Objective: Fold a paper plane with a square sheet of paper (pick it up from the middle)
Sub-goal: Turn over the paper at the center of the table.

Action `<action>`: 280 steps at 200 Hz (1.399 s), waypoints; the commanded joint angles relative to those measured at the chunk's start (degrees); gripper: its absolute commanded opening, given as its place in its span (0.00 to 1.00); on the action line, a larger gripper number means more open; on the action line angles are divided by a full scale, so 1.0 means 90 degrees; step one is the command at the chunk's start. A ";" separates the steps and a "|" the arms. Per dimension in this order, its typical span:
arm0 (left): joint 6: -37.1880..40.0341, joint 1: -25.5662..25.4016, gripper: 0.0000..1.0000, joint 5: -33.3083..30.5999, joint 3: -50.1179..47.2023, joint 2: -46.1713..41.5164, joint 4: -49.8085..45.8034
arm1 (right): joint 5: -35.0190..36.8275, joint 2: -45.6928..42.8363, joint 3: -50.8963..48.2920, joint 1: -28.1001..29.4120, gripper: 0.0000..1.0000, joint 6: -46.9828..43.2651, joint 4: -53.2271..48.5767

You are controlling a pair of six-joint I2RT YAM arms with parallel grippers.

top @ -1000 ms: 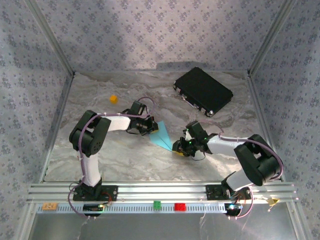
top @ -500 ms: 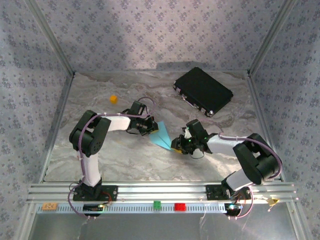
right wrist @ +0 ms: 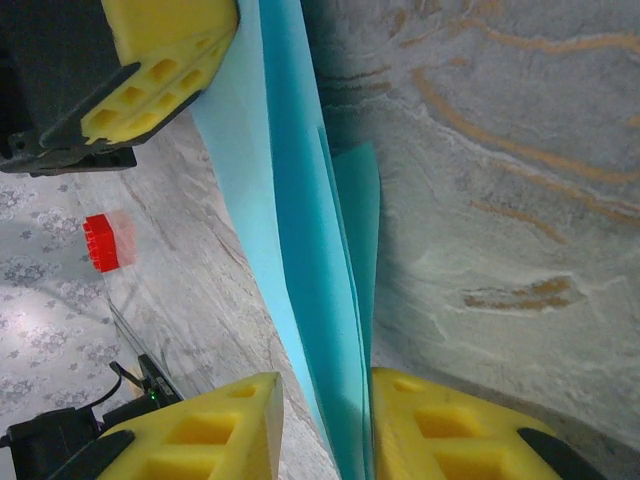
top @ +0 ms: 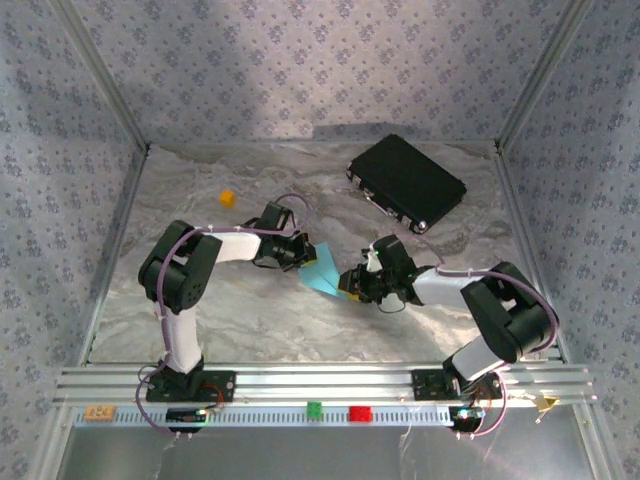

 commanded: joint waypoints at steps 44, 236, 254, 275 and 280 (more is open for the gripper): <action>-0.0093 0.0055 0.00 -0.0189 -0.0121 0.0056 -0.0263 | -0.0231 0.0158 -0.0064 -0.0113 0.17 0.0116 0.0409; 0.0188 -0.0133 0.39 -0.0716 -0.0285 -0.1519 -0.0457 | 0.0574 -0.0994 -0.0446 -0.0099 0.04 -0.0690 -0.0494; 0.0170 -0.0194 0.39 -0.0808 -0.0407 -0.1722 -0.0497 | 0.0702 -0.1169 -0.0541 -0.0063 0.04 -0.0744 -0.0569; 0.0144 -0.0283 0.41 -0.1020 -0.0637 -0.2139 -0.0599 | 0.0820 -0.1414 -0.0656 0.0005 0.05 -0.0794 -0.0615; 0.0142 -0.0307 0.41 -0.1075 -0.0702 -0.2257 -0.0614 | 0.0880 -0.1484 -0.0657 0.0020 0.04 -0.0828 -0.0681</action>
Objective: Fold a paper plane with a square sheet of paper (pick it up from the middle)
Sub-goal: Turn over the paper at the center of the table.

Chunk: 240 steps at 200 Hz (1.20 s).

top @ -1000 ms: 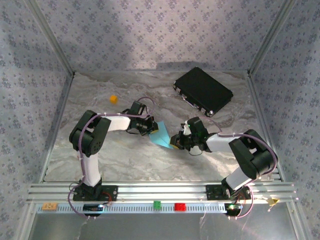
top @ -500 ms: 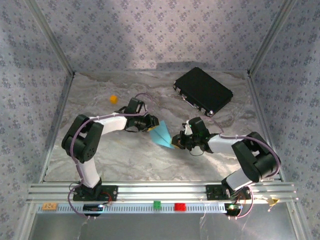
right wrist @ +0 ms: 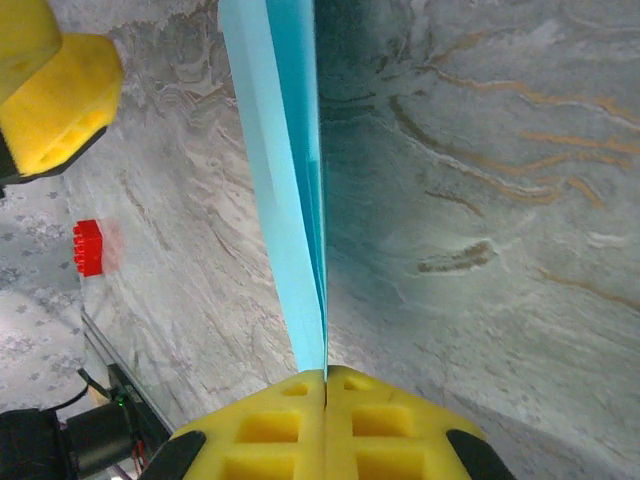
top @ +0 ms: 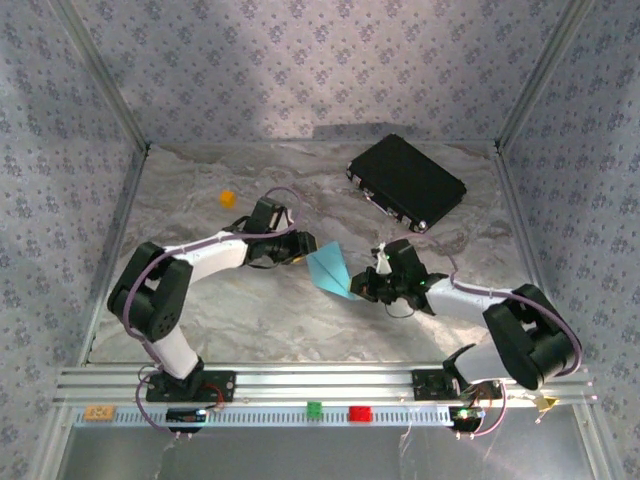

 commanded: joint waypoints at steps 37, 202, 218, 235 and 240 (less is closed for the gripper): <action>0.0034 -0.0191 0.43 -0.0583 -0.0594 -0.1324 -0.0405 | 0.0846 -0.0902 -0.0069 0.0298 0.04 -0.0528 -0.1022; -0.0066 -0.0220 0.48 -0.1139 -0.1330 -0.2542 -0.0514 | 0.3691 -0.2426 0.0571 0.1135 0.04 -0.0661 -0.3229; -0.0079 -0.0211 0.48 -0.1114 -0.1228 -0.2585 -0.0673 | 0.4011 -0.2459 0.0954 0.1198 0.04 -0.0069 -0.4006; -0.0047 -0.0203 0.49 -0.1097 -0.1161 -0.2621 -0.0924 | 0.4320 -0.2693 0.1044 0.1387 0.04 0.0332 -0.4461; -0.0038 -0.0194 0.49 -0.1092 -0.1147 -0.2614 -0.0989 | 0.4459 -0.2797 0.1017 0.1463 0.04 0.0483 -0.4577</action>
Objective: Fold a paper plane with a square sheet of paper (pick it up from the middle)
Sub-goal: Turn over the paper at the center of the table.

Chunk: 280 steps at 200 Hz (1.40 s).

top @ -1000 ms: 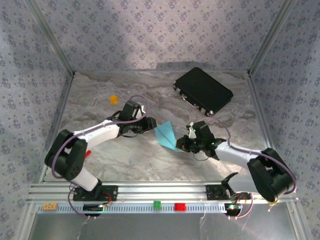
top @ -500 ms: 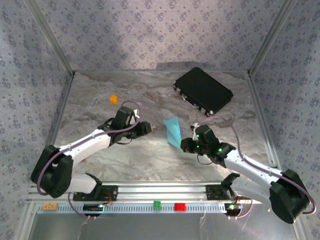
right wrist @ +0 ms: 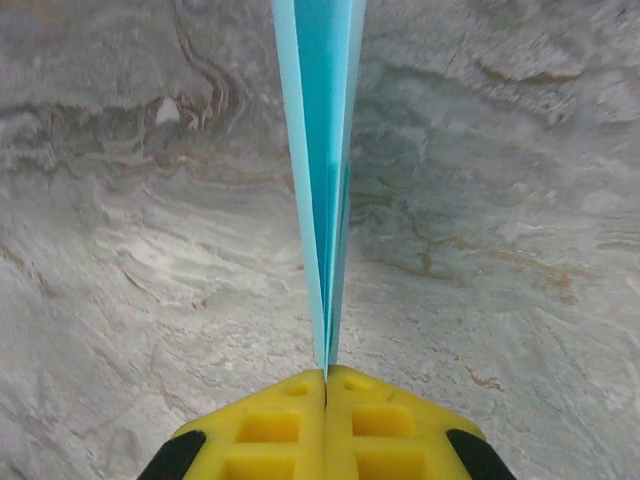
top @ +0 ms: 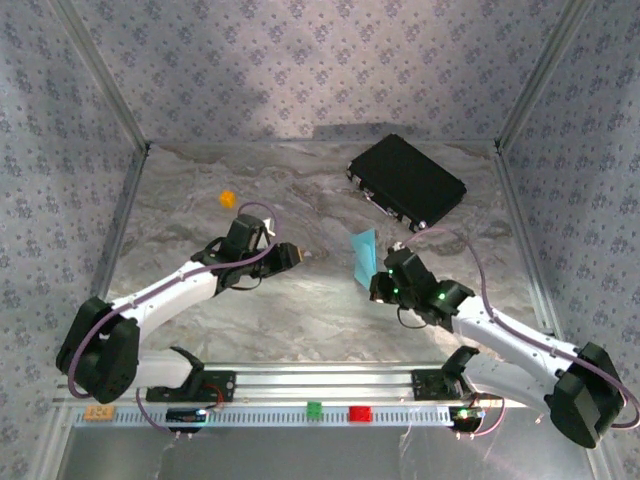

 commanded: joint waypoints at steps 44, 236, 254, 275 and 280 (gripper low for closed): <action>0.0118 0.0044 0.49 0.0151 0.0363 0.0087 -0.0517 | 0.1287 -0.1283 -0.0068 0.0343 0.03 0.1457 -0.1371; 0.0491 0.1142 0.49 -0.0620 0.0731 -0.0680 -0.1017 | 0.1330 0.0058 0.1236 0.0435 0.01 -0.1540 -0.2425; 0.0742 0.1307 0.50 -0.0455 0.0692 -0.0820 -0.1227 | 0.2031 0.0661 0.1563 0.0675 0.01 -0.1614 -0.2595; 0.0894 0.1434 0.49 -0.0293 0.0697 -0.0929 -0.1478 | 0.2885 0.1203 0.2031 0.0999 0.01 -0.1522 -0.2861; 0.0973 0.1439 0.49 -0.0330 0.0671 -0.0957 -0.1492 | 0.3073 0.1320 0.2150 0.1067 0.00 -0.1488 -0.2942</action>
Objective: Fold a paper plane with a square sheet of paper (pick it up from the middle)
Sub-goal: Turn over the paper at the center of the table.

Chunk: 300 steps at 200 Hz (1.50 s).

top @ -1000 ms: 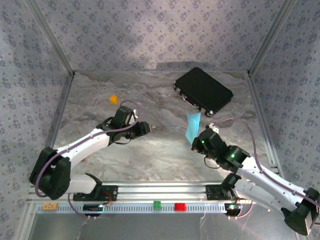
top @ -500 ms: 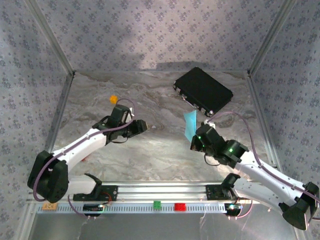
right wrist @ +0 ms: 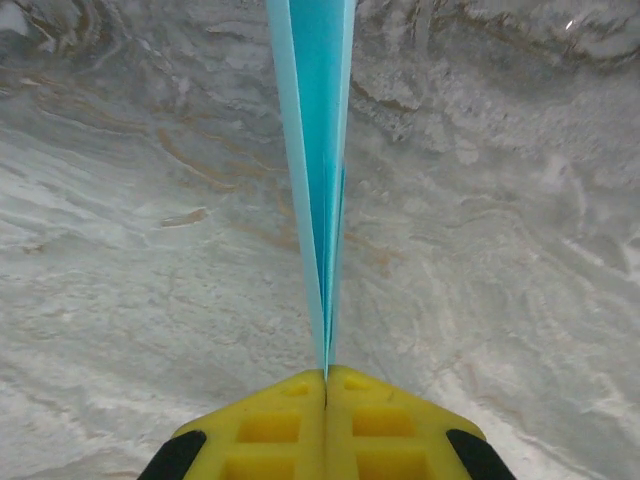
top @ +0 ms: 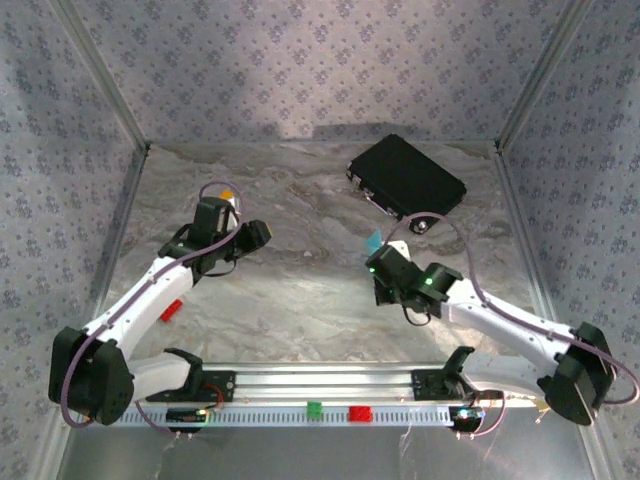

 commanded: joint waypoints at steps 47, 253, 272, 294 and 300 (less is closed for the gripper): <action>0.0821 0.0252 0.53 -0.0430 -0.0048 -0.0196 -0.0850 | 0.2744 0.1604 0.1356 0.1103 0.01 0.0381 -0.1035; 0.0487 0.1004 0.77 0.0397 -0.0424 -0.0847 -0.1463 | -0.0062 0.3853 0.2151 0.2028 0.36 -0.0570 0.0956; 0.0406 0.1012 0.77 0.0803 -0.0465 -0.0687 -0.1157 | -0.0488 0.3220 0.1630 0.1846 0.45 -0.0466 0.1795; 0.0421 0.0994 0.71 0.1168 -0.0449 -0.0523 -0.0950 | -0.1255 0.2451 0.0615 0.1255 0.46 -0.0122 0.2977; 0.0415 0.0992 0.70 0.1256 -0.0445 -0.0494 -0.0892 | -0.1595 0.2281 0.0333 0.0992 0.43 -0.0051 0.3350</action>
